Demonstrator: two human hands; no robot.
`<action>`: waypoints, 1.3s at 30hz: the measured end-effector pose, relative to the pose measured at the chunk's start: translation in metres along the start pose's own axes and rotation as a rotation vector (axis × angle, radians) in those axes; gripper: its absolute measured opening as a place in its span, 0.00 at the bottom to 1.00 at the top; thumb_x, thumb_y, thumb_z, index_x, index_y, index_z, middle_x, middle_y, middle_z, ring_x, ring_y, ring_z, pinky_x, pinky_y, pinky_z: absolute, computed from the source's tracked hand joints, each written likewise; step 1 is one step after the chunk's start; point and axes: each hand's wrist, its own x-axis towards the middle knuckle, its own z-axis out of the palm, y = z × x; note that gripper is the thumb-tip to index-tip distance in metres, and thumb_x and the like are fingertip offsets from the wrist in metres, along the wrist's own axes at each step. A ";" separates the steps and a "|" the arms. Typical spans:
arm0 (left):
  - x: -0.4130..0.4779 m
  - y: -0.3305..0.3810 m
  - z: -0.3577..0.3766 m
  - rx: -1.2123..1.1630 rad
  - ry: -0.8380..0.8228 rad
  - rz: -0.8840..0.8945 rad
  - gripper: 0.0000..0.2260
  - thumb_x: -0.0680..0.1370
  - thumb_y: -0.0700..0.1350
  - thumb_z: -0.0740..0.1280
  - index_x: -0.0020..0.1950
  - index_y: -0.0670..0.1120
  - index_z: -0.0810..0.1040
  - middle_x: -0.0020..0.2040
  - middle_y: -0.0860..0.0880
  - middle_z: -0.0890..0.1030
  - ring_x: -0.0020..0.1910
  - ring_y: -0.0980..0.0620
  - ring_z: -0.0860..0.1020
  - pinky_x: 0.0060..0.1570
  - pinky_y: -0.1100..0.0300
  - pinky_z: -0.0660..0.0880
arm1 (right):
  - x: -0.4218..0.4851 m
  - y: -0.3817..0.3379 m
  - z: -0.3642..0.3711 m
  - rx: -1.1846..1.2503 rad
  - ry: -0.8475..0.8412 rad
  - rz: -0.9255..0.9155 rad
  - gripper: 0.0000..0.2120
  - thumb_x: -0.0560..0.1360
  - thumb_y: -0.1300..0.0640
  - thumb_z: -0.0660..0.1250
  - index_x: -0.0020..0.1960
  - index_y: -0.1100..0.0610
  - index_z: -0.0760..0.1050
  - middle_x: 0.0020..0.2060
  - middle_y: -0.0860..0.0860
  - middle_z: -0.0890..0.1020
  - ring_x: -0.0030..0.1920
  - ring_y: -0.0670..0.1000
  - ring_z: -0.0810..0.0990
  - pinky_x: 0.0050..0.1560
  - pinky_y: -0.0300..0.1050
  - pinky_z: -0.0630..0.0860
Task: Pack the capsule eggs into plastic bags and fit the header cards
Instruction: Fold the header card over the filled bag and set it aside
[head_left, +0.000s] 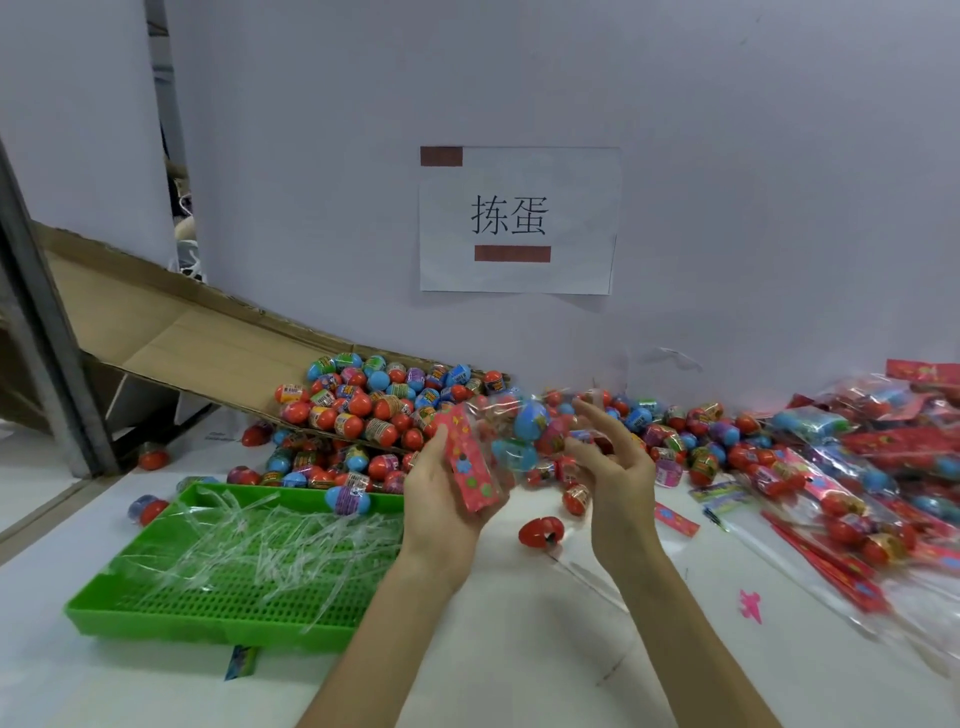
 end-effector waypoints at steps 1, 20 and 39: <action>0.000 0.000 0.001 0.020 -0.014 -0.013 0.22 0.84 0.60 0.58 0.68 0.49 0.81 0.63 0.43 0.84 0.64 0.42 0.82 0.65 0.43 0.76 | 0.002 -0.001 -0.002 0.048 0.010 0.022 0.22 0.75 0.71 0.70 0.61 0.48 0.83 0.59 0.50 0.84 0.53 0.51 0.86 0.46 0.42 0.83; -0.008 -0.015 0.009 0.547 -0.264 0.003 0.15 0.72 0.63 0.77 0.54 0.58 0.86 0.55 0.49 0.87 0.57 0.48 0.85 0.62 0.48 0.80 | 0.009 -0.003 -0.011 0.114 -0.181 0.177 0.33 0.73 0.66 0.72 0.74 0.49 0.69 0.58 0.57 0.85 0.59 0.58 0.84 0.56 0.55 0.84; 0.000 -0.020 0.002 0.543 -0.185 0.096 0.14 0.73 0.53 0.78 0.58 0.56 0.84 0.52 0.49 0.87 0.53 0.47 0.86 0.52 0.52 0.83 | 0.008 0.000 -0.010 -0.147 -0.173 0.184 0.11 0.78 0.56 0.71 0.59 0.55 0.83 0.54 0.53 0.86 0.56 0.56 0.85 0.54 0.54 0.84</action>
